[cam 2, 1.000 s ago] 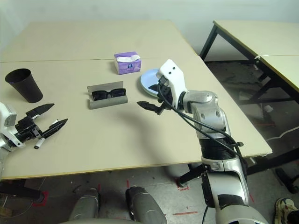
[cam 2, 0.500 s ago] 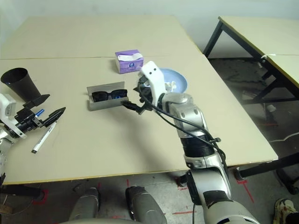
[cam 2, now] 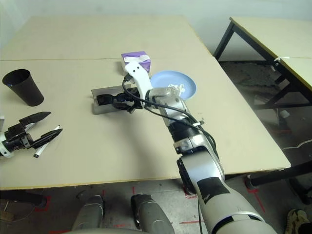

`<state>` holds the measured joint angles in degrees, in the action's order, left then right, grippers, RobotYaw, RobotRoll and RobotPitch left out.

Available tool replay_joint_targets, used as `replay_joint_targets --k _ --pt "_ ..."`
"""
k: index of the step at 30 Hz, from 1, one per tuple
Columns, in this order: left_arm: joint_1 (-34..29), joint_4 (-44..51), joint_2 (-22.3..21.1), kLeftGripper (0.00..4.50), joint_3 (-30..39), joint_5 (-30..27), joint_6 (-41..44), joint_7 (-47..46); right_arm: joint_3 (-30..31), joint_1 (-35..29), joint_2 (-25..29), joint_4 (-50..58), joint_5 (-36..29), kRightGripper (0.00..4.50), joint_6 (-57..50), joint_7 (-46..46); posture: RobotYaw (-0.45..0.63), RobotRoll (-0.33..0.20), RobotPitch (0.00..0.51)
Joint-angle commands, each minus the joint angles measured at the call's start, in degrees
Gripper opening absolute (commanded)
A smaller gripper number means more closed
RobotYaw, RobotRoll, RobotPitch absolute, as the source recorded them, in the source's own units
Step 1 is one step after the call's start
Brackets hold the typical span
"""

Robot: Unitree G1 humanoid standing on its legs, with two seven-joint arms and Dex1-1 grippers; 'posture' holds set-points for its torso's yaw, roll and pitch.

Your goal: Organize and tidy the items on the table.

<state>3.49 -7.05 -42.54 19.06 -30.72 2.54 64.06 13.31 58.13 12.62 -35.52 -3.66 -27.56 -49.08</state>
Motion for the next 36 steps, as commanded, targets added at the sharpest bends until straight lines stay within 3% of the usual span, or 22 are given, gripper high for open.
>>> replay_joint_targets --k 1,13,25,31,36 --pt "-0.92 0.41 -0.10 4.50 0.70 0.37 -1.12 0.45 -0.15 1.34 -0.10 -4.21 0.70 4.44 1.90 -0.76 -0.01 0.000 0.169" --pt "-1.83 4.05 1.56 4.50 0.83 -0.11 -2.40 -1.33 0.02 4.13 0.36 -13.13 3.22 4.44 4.61 -3.13 0.00 0.000 0.166" --pt "-0.81 3.53 2.91 4.50 -0.18 0.70 -3.12 -2.60 0.17 3.03 1.32 -11.79 4.94 4.44 5.24 -4.95 -0.01 0.000 0.162" --pt "1.94 0.77 3.04 4.50 0.51 1.03 -3.09 -4.36 -2.98 2.05 8.63 -2.09 2.57 4.44 0.80 -7.61 -0.01 0.000 0.162" --pt "3.49 -1.68 3.99 4.50 -0.46 3.25 -4.11 -7.06 -7.93 -3.19 15.62 13.91 -2.53 4.44 -7.30 -9.51 -0.03 0.000 0.164"
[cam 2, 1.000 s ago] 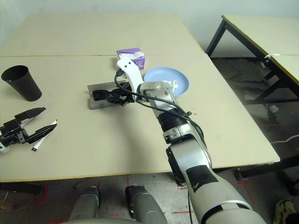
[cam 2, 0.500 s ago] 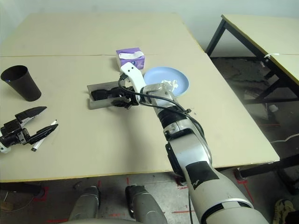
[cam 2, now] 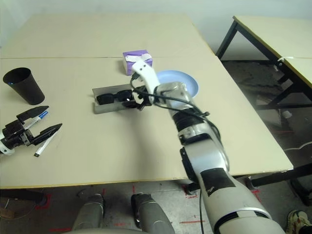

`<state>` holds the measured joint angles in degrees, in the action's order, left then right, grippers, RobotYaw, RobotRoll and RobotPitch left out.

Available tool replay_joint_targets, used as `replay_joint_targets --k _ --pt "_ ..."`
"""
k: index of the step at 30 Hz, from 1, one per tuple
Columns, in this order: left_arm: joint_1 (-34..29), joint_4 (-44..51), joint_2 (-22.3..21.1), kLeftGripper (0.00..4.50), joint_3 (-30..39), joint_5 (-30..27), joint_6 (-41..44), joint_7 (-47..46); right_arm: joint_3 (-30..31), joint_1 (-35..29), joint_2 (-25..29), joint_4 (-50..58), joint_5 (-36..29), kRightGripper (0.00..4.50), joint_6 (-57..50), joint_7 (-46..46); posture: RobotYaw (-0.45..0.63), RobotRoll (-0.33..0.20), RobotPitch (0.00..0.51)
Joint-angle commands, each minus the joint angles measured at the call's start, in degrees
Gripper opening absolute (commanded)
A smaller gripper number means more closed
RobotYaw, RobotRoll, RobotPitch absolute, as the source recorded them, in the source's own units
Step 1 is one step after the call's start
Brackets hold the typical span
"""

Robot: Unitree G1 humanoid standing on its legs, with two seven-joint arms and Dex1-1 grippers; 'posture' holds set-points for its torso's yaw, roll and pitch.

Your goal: Organize and tidy the items on the table.

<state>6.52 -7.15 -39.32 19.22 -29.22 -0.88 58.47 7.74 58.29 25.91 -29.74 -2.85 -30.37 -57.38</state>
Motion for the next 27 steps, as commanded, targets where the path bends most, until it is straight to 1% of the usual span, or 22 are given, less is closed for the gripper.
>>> replay_joint_targets --k 1,5,7,11,13,16,19,23,27 --pt "1.05 -2.30 1.19 4.50 -1.10 2.62 -0.87 -2.53 -3.79 -5.76 4.04 12.67 -4.94 4.44 -6.13 -1.73 -0.03 0.000 0.164" --pt "3.59 -5.24 2.70 4.50 -3.29 6.23 -1.48 -6.01 -8.86 -15.41 8.67 26.87 -10.30 4.44 -9.87 -1.70 -0.04 0.000 0.168" --pt "5.53 -6.96 3.70 4.50 -4.36 7.98 -1.38 -8.21 -11.63 -22.20 10.29 33.39 -13.17 4.44 -10.44 -1.80 -0.05 0.000 0.168" --pt "9.78 -11.33 5.01 4.50 -6.26 11.50 -2.08 -11.62 -18.52 -37.12 8.61 42.85 -20.18 4.44 -3.87 -2.73 -0.07 0.000 0.163" --pt "12.38 -14.19 5.54 4.50 -6.95 12.68 -2.55 -12.76 -19.90 -43.18 8.08 44.61 -21.64 4.44 -0.12 -3.49 -0.08 0.000 0.160" --pt "16.88 -19.15 6.41 4.50 -8.20 14.59 -3.61 -14.30 -20.29 -50.06 6.83 43.31 -21.97 4.44 9.26 -5.51 -0.10 0.000 0.156" --pt "20.98 -23.92 7.31 3.92 -9.34 16.35 -4.34 -15.33 -19.71 -54.12 5.54 40.59 -21.37 4.50 17.26 -6.81 -0.10 0.000 0.156" --pt "25.36 -30.11 8.75 2.63 -10.79 18.42 -6.36 -16.35 -19.17 -56.55 3.82 36.86 -21.32 4.50 24.38 -7.36 -0.10 0.000 0.154" --pt "29.19 -35.25 10.77 1.32 -11.90 20.01 -7.74 -17.85 -18.54 -57.09 3.23 34.53 -21.30 4.50 27.68 -6.69 -0.12 0.000 0.150"
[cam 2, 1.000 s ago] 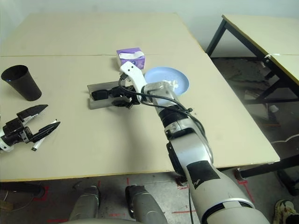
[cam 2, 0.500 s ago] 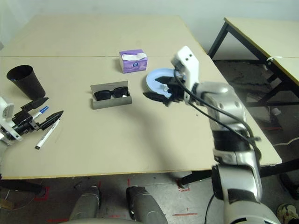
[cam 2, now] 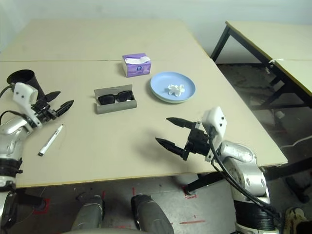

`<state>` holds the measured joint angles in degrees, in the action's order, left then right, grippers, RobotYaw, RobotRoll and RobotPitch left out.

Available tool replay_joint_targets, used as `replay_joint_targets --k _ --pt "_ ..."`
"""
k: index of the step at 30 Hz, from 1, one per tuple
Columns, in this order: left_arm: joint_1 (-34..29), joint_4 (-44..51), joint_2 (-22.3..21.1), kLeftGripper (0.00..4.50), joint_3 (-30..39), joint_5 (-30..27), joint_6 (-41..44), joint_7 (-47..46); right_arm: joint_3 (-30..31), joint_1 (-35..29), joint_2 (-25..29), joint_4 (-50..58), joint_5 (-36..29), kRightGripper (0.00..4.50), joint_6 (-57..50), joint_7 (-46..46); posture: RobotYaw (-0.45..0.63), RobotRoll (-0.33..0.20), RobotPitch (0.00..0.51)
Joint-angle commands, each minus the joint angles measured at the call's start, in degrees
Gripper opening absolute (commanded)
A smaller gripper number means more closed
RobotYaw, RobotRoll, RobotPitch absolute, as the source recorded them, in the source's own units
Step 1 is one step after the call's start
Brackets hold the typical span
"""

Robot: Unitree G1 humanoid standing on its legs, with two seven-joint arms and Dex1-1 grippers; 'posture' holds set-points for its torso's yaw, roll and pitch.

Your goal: Organize and tidy the items on the table.

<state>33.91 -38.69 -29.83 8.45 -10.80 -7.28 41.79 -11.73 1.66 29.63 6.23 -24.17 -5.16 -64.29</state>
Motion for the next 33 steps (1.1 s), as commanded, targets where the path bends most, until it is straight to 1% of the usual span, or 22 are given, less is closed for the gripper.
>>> replay_joint_targets --k 1,4,10,15,20,26,33 --pt "2.56 -4.82 1.64 0.98 -1.30 1.91 -1.74 -1.51 1.10 -0.49 -0.54 -1.80 0.00 4.50 2.94 0.39 -0.12 0.000 0.150" --pt "4.63 -7.67 2.60 0.03 -1.55 2.68 -2.32 -2.81 1.50 -0.52 -0.95 -1.60 -0.55 4.50 3.60 1.29 -0.13 0.000 0.150" --pt "10.04 -14.99 4.22 0.03 -2.59 4.62 -3.31 -4.69 2.67 -0.44 -0.65 -0.53 -0.95 4.50 5.85 0.59 -0.15 0.000 0.149" --pt "14.90 -21.67 5.77 0.03 -4.46 6.45 -5.42 -2.98 3.59 -0.41 -0.32 0.45 -1.35 4.50 5.74 0.82 -0.17 0.000 0.143" --pt "18.06 -26.58 7.12 0.03 -5.79 8.37 -7.28 -1.60 3.73 -0.42 0.21 1.66 -1.85 4.50 5.12 1.53 -0.20 0.000 0.135" --pt "19.19 -29.33 7.55 0.03 -6.26 9.89 -8.72 -0.95 3.74 -0.71 1.06 4.11 -2.65 4.50 4.04 2.78 -0.23 0.000 0.127" --pt "17.87 -28.93 6.64 0.03 -6.70 10.55 -10.37 2.46 4.05 -0.87 1.85 4.56 -2.95 4.50 3.59 3.04 -0.22 0.000 0.120"
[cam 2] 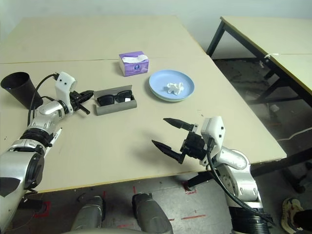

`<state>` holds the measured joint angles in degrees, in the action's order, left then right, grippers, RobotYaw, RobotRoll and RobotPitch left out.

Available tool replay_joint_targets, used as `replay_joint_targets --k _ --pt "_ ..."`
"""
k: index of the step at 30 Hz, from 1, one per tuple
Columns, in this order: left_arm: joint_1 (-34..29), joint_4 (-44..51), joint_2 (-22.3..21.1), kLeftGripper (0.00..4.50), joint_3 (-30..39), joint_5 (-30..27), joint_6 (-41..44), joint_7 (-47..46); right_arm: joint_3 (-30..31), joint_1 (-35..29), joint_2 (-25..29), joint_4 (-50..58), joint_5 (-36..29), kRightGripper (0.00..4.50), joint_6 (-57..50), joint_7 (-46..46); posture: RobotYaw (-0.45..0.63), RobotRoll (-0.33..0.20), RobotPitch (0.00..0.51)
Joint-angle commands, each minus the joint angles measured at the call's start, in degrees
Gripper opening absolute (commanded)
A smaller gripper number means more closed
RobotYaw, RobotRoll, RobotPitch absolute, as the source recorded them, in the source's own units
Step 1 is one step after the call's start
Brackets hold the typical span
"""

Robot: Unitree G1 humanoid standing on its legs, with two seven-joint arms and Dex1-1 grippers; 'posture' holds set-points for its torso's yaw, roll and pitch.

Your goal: Organize and tidy the items on the table.

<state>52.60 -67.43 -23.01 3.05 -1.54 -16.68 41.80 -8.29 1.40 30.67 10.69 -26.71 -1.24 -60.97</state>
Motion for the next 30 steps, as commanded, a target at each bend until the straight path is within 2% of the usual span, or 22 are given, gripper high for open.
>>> replay_joint_targets --k 1,15,22,30 --pt "-1.18 0.17 -0.30 0.03 -1.45 1.31 -1.18 3.24 0.70 -0.59 0.86 -0.03 -0.40 4.50 -0.34 -0.33 -0.22 0.000 0.119" --pt "-6.89 8.61 -1.43 0.03 -4.73 1.61 -2.04 14.04 1.97 -0.15 0.43 -1.38 -0.63 4.50 -0.30 -0.36 -0.22 0.000 0.121" --pt "-6.55 9.74 -2.34 0.03 -4.50 1.07 -0.98 14.71 2.56 -0.06 -0.08 -1.54 -0.68 4.50 -0.01 0.13 -0.21 0.000 0.119" --pt "-6.03 13.14 -7.27 0.03 -2.25 -1.29 1.46 16.16 2.26 -0.75 0.90 -5.36 3.18 4.50 -0.94 4.35 -0.19 0.000 0.119"
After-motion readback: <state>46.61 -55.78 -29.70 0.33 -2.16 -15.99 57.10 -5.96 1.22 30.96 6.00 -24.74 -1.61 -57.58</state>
